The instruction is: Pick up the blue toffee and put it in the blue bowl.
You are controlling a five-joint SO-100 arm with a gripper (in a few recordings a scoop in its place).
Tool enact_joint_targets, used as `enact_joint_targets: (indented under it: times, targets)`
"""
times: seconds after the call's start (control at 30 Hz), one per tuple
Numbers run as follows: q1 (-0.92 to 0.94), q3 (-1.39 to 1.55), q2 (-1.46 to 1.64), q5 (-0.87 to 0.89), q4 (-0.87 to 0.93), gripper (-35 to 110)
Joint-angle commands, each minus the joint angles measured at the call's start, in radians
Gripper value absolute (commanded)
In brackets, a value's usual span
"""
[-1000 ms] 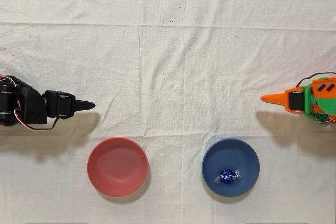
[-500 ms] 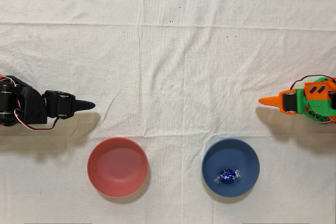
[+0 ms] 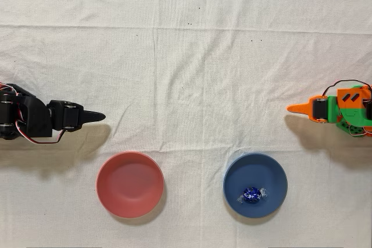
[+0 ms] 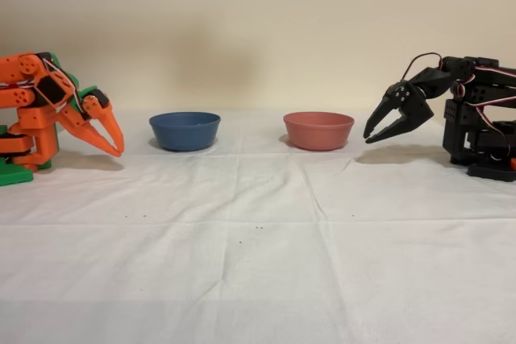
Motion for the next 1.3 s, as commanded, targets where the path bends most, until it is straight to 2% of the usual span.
enact_joint_targets:
  times: [0.0,0.13,1.27]
  targets:
    - [0.015,-0.014,-0.003,0.002,0.006,0]
    - [0.061,-0.014,-0.003,0.028,0.006,0]
    - [0.061,-0.014,-0.003,0.031,0.006,0]
